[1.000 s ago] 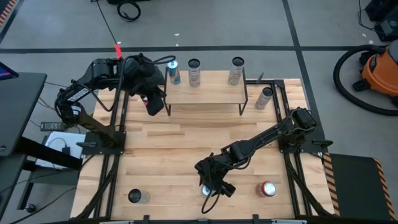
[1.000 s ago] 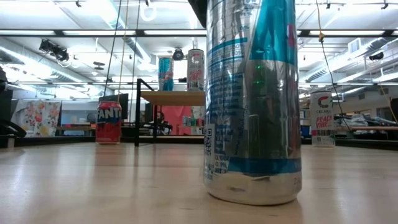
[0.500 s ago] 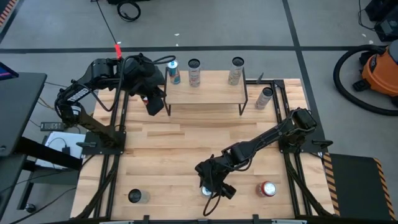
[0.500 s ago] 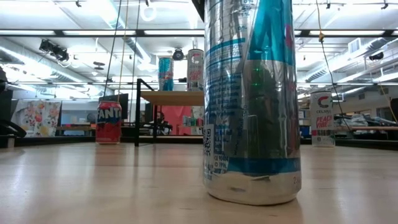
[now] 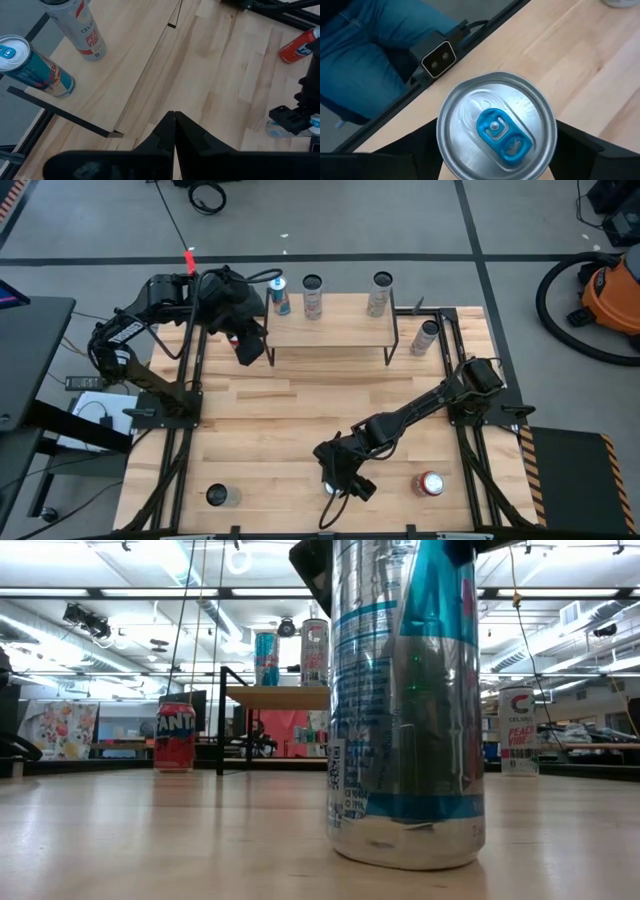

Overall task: Place canned beverage on shelf
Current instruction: Put the blue soda can on the shelf aligned with the other blue soda can

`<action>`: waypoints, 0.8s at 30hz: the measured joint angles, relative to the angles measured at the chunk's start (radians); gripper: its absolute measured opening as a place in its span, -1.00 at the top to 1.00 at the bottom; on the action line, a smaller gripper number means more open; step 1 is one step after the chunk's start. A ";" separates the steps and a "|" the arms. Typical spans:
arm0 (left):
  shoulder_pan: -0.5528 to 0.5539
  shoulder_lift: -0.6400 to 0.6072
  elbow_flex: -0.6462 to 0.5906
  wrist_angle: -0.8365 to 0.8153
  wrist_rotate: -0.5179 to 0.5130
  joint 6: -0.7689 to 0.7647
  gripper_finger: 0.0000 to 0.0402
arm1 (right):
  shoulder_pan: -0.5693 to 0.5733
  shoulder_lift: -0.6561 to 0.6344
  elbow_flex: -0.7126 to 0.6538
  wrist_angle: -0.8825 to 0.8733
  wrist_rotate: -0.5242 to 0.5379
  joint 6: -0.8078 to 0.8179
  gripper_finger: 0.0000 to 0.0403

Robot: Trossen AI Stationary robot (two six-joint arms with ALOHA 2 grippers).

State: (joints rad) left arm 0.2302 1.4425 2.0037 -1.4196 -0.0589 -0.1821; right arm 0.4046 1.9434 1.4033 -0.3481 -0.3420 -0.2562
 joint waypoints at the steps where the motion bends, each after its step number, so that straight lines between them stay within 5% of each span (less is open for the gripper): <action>1: 0.000 0.000 0.000 0.000 0.000 0.002 0.96 | 0.000 0.000 0.000 0.000 0.000 0.000 -0.45; 11: 0.000 0.000 0.000 0.005 0.000 0.004 0.96 | 0.000 -0.006 0.000 0.006 0.070 0.023 -0.23; 24: 0.000 0.000 0.000 -0.005 -0.035 0.001 0.96 | -0.050 -0.037 0.069 -0.107 0.120 0.122 -0.23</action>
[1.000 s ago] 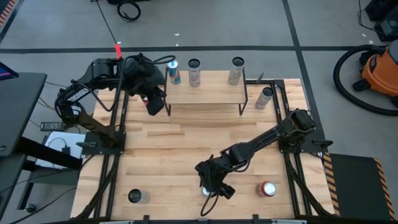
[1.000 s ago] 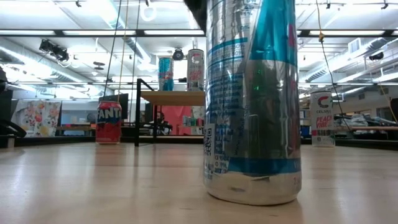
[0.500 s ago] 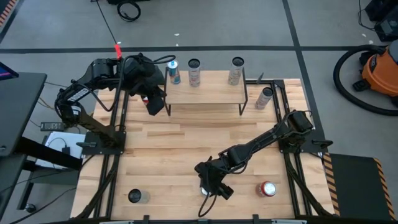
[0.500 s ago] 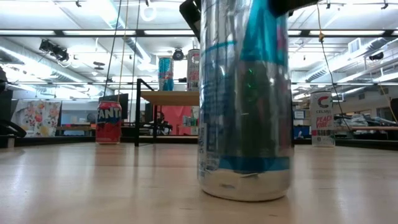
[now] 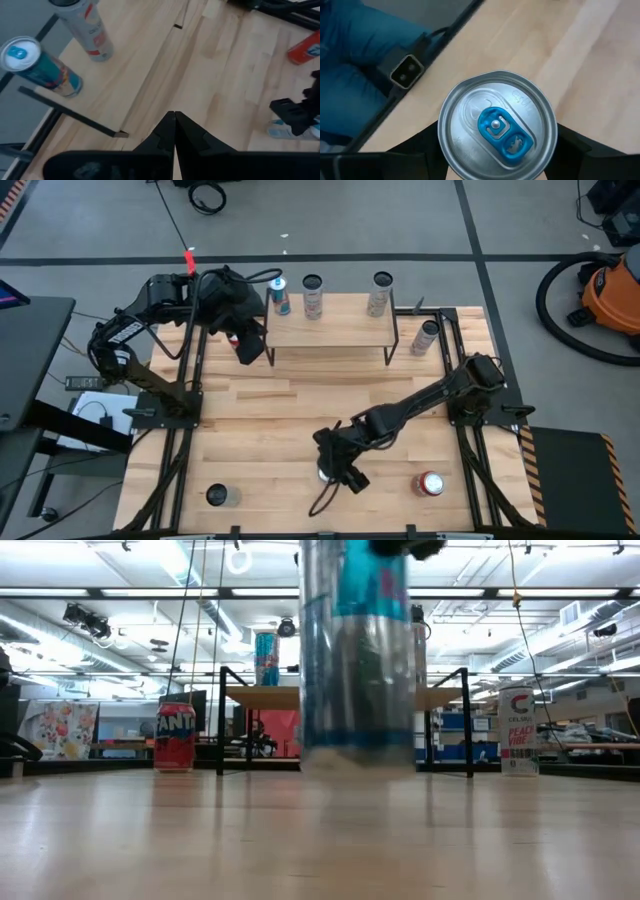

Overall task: Place canned beverage on shelf
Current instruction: Put the blue soda can on the shelf aligned with the other blue soda can

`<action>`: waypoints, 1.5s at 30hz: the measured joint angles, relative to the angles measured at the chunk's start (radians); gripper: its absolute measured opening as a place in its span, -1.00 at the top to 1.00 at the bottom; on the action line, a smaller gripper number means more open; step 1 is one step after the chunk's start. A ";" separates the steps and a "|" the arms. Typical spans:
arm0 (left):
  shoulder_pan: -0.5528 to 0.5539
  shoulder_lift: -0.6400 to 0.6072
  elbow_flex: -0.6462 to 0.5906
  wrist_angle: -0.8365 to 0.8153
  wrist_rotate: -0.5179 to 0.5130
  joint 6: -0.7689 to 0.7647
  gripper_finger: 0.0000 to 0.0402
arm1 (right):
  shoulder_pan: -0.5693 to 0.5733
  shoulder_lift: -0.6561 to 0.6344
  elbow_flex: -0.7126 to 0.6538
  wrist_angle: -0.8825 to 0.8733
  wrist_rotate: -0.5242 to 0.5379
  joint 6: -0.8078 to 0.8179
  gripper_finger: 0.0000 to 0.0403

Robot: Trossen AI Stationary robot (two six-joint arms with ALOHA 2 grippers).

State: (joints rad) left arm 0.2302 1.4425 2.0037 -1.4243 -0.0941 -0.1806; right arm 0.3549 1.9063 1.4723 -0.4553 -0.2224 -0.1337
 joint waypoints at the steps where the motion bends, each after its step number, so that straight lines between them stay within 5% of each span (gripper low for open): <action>1: 0.000 0.000 0.000 -0.005 -0.010 0.000 0.96 | -0.009 -0.001 0.021 -0.034 0.018 -0.001 -0.23; 13: 0.001 0.000 0.000 -0.065 -0.132 -0.010 0.96 | -0.211 -0.003 0.364 -0.304 0.048 -0.065 -0.23; 24: 0.041 -0.006 0.000 -0.071 -0.170 -0.041 0.96 | -0.441 -0.003 0.594 -0.355 0.049 -0.113 -0.23; 45: 0.050 -0.005 0.000 -0.069 -0.166 -0.040 0.96 | -0.720 0.007 0.624 -0.140 -0.072 -0.162 -0.23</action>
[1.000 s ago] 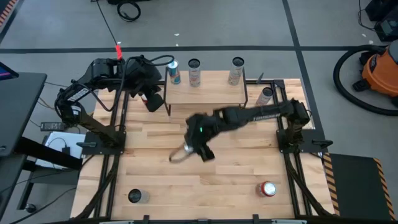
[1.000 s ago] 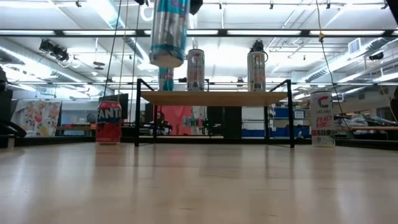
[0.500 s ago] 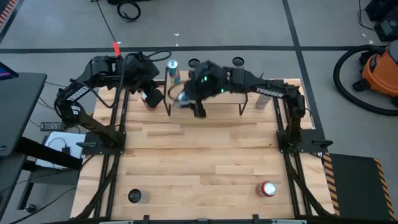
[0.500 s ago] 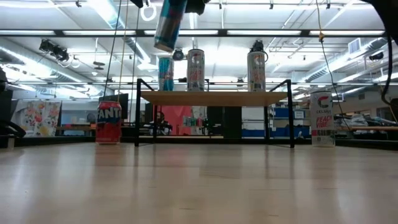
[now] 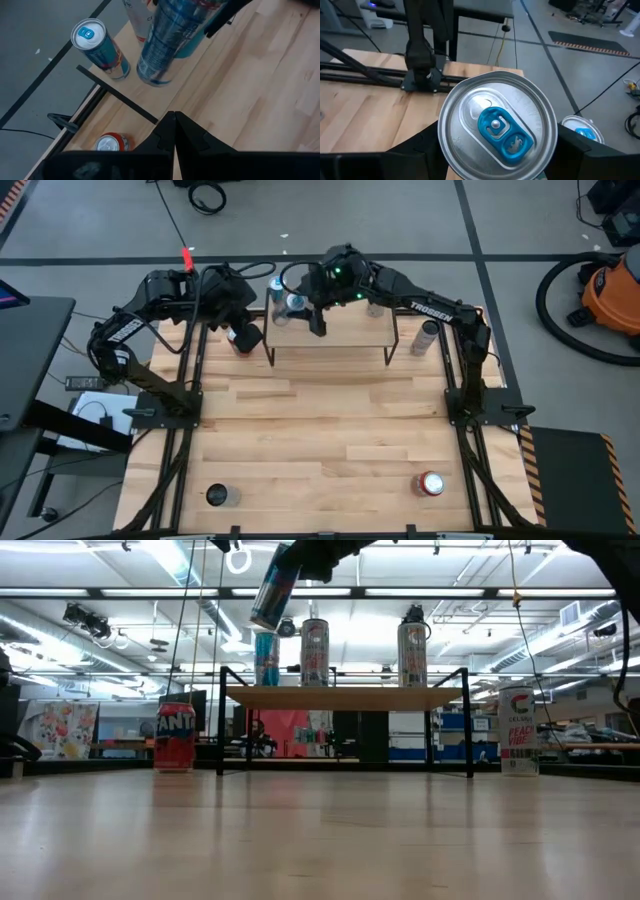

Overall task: Place canned beverage on shelf
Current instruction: Put the blue soda can on the shelf aligned with the other blue soda can

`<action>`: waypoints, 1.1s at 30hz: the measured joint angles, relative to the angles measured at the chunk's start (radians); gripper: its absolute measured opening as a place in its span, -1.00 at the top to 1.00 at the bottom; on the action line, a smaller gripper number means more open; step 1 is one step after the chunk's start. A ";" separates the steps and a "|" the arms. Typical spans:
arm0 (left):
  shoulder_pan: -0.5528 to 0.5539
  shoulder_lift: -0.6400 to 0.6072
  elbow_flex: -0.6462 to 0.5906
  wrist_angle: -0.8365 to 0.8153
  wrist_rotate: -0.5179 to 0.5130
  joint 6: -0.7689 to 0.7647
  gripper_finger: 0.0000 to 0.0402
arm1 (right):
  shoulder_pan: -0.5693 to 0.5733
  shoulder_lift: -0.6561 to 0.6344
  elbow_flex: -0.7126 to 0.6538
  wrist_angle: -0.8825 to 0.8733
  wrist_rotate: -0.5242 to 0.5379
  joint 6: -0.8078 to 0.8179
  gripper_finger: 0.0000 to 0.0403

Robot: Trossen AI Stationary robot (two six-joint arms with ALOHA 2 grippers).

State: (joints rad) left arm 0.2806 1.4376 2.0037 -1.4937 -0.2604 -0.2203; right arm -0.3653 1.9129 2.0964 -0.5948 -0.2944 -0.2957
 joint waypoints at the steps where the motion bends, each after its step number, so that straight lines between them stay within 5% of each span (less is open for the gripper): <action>1: 0.000 0.000 0.000 0.000 0.000 0.003 0.96 | -0.001 0.000 0.000 0.011 0.000 -0.002 -0.23; 33: 0.000 0.003 0.000 -0.002 -0.011 -0.001 0.96 | -0.082 0.109 -0.001 -0.166 -0.055 0.008 -0.25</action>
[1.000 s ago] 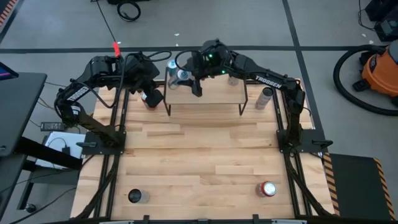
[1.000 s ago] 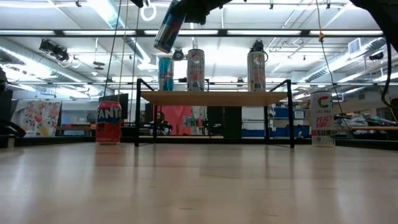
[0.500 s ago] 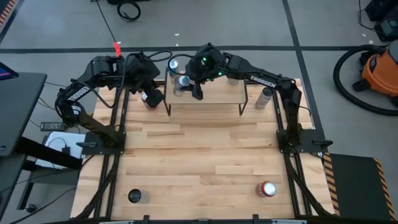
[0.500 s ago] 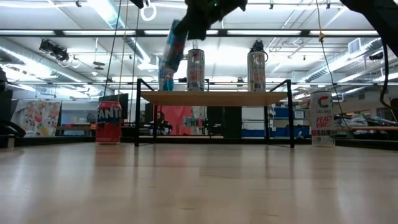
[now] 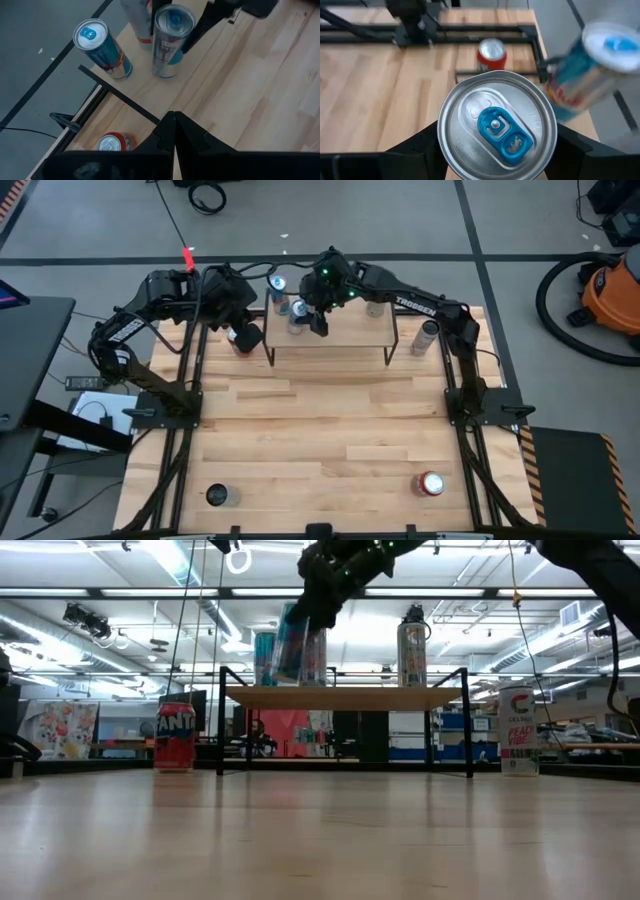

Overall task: Place canned beverage on shelf
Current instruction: Put the blue soda can on the shelf aligned with the other blue soda can

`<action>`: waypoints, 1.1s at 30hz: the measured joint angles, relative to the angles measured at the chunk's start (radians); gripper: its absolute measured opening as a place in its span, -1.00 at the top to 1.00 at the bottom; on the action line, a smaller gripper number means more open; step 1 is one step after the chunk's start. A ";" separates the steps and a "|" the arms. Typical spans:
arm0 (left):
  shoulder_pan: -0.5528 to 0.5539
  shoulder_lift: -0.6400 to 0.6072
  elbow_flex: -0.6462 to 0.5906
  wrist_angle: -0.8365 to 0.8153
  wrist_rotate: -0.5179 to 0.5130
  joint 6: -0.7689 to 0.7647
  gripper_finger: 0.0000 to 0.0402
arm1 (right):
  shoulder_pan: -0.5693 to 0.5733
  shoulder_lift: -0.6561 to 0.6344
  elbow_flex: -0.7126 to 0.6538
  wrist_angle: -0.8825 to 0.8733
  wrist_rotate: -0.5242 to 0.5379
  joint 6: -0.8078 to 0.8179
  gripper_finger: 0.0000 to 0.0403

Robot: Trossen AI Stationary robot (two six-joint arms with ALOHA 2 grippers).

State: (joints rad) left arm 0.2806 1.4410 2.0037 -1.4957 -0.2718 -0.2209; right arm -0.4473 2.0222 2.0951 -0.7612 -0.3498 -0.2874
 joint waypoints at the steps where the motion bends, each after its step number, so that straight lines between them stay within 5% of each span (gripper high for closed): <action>1: 0.000 0.000 0.000 -0.001 0.000 0.000 0.96 | -0.001 0.006 -0.001 -0.006 0.001 0.000 -0.25; 33: 0.000 0.000 0.000 -0.003 0.000 -0.013 0.96 | 0.039 0.001 -0.001 -0.050 0.143 0.004 -0.36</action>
State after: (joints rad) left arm 0.2806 1.4410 2.0033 -1.4990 -0.2718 -0.2341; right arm -0.4082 2.0232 2.0937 -0.8116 -0.2064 -0.2832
